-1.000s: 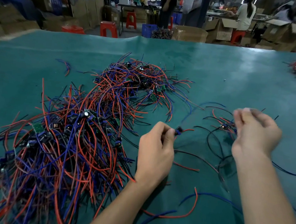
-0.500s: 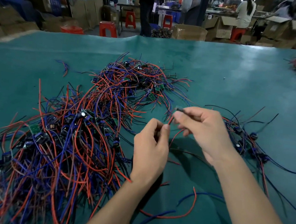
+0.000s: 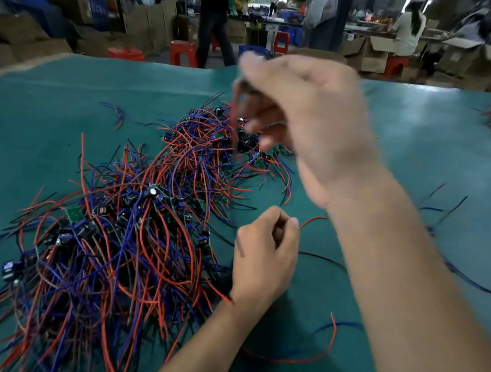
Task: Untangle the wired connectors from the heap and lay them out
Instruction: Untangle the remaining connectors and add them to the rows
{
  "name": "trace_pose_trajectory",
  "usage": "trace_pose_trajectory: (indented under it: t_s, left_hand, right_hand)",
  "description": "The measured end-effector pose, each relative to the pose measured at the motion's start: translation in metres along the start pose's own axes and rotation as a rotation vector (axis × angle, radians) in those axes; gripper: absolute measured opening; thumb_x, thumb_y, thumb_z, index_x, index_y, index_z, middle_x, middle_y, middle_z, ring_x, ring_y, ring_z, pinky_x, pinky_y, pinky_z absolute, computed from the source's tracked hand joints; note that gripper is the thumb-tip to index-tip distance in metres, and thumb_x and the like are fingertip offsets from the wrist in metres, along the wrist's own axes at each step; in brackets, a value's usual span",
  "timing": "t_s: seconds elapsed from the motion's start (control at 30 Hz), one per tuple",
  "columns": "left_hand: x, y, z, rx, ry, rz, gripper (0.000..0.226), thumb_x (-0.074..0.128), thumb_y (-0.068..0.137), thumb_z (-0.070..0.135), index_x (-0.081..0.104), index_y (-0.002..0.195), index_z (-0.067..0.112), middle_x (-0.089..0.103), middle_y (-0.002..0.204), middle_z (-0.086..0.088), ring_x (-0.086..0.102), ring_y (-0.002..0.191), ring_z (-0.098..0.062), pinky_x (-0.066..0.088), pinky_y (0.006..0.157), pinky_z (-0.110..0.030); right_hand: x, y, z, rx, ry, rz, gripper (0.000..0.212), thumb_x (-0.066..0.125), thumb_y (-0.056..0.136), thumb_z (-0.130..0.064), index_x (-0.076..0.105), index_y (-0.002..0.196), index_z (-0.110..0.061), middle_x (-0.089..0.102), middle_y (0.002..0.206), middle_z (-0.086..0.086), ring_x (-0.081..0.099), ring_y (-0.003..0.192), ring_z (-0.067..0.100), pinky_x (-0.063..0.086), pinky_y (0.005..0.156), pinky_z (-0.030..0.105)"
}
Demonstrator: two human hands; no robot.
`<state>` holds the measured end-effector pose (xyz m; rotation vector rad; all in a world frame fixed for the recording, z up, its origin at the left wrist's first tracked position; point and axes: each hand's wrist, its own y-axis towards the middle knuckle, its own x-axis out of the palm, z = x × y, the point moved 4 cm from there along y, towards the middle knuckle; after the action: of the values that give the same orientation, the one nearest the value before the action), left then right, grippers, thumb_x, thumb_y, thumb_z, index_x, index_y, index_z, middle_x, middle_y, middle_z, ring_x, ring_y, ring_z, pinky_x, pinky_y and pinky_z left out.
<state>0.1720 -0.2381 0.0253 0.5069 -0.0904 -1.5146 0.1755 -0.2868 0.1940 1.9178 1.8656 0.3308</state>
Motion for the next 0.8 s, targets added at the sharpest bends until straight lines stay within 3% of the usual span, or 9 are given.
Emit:
trace_pose_trajectory:
  t_s: [0.1,0.17,0.23,0.3,0.37,0.43,0.6,0.7,0.8]
  left_hand:
    - [-0.002,0.001,-0.002,-0.028,-0.035,0.024,0.037,0.065,0.087,0.01,0.043,0.06,0.023,0.044,0.048,0.01,0.035,0.049,-0.008,0.034,0.054,-0.031]
    - [-0.003,0.001,-0.002,-0.034,-0.035,0.021,0.03,0.064,0.087,0.011,0.048,0.064,0.021,0.048,0.051,0.009,0.039,0.05,-0.01,0.039,0.056,-0.032]
    - [-0.003,0.001,-0.001,-0.023,-0.019,0.029,0.022,0.062,0.09,0.017,0.053,0.07,0.019,0.051,0.053,0.009,0.041,0.05,-0.008,0.04,0.058,-0.033]
    - [-0.003,0.002,0.0,-0.018,-0.014,0.047,0.015,0.06,0.092,0.02,0.059,0.078,0.017,0.054,0.057,0.008,0.043,0.053,-0.007,0.042,0.061,-0.034]
    - [-0.003,0.002,-0.001,-0.02,-0.018,0.052,0.012,0.06,0.092,0.019,0.059,0.08,0.016,0.05,0.054,0.009,0.042,0.053,-0.013,0.042,0.061,-0.036]
    - [-0.002,0.002,-0.002,-0.021,-0.017,0.047,0.012,0.06,0.091,0.019,0.058,0.08,0.016,0.046,0.049,0.01,0.041,0.052,-0.014,0.04,0.059,-0.037]
    - [-0.003,0.002,-0.002,-0.04,-0.022,0.051,0.01,0.059,0.091,0.018,0.058,0.081,0.018,0.046,0.047,0.009,0.037,0.046,-0.009,0.034,0.054,-0.033]
    - [-0.003,0.003,-0.004,-0.062,-0.02,0.057,0.009,0.06,0.091,0.017,0.059,0.082,0.016,0.045,0.047,0.008,0.037,0.047,-0.012,0.034,0.055,-0.033]
    - [-0.004,0.003,-0.005,-0.088,-0.017,0.069,0.007,0.059,0.093,0.018,0.06,0.086,0.016,0.052,0.054,0.006,0.05,0.058,-0.018,0.044,0.059,-0.034]
  right_hand:
    - [0.061,0.016,0.018,0.07,-0.304,-0.449,0.035,0.063,0.099,-0.042,0.074,0.093,-0.01,0.075,0.09,0.011,0.07,0.069,0.018,0.052,0.047,0.026]
    - [0.067,0.026,0.04,0.114,-0.539,-0.542,0.041,0.062,0.097,-0.048,0.075,0.088,-0.01,0.076,0.087,0.01,0.074,0.075,0.02,0.057,0.051,0.028]
    - [0.046,0.041,0.069,0.167,-0.727,-0.457,0.033,0.066,0.095,-0.042,0.074,0.08,-0.014,0.077,0.082,0.004,0.075,0.081,0.024,0.062,0.065,0.032]
    - [0.01,0.052,0.104,0.258,-0.98,-0.275,0.01,0.069,0.089,-0.031,0.072,0.086,-0.022,0.076,0.1,0.008,0.071,0.1,0.03,0.057,0.086,0.034]
    - [-0.027,0.048,0.139,0.469,-1.118,-0.084,0.027,0.068,0.085,-0.027,0.066,0.112,-0.02,0.067,0.125,0.016,0.063,0.117,0.035,0.052,0.094,0.037]
    - [-0.05,0.037,0.166,0.641,-1.14,0.004,0.045,0.072,0.085,-0.037,0.056,0.118,-0.011,0.062,0.13,0.019,0.061,0.119,0.039,0.049,0.09,0.039]
    - [-0.07,0.038,0.194,0.685,-1.106,-0.029,0.024,0.069,0.088,-0.031,0.06,0.091,-0.009,0.069,0.108,0.019,0.061,0.089,0.033,0.05,0.075,0.033]
    - [-0.076,0.031,0.187,0.753,-0.772,-0.03,0.021,0.072,0.087,-0.023,0.065,0.077,-0.007,0.069,0.074,0.01,0.052,0.053,0.023,0.036,0.042,0.022]
    - [-0.088,0.011,0.163,0.74,-0.472,0.079,0.023,0.072,0.087,-0.023,0.063,0.068,-0.014,0.058,0.056,0.002,0.042,0.04,0.014,0.022,0.038,0.016]
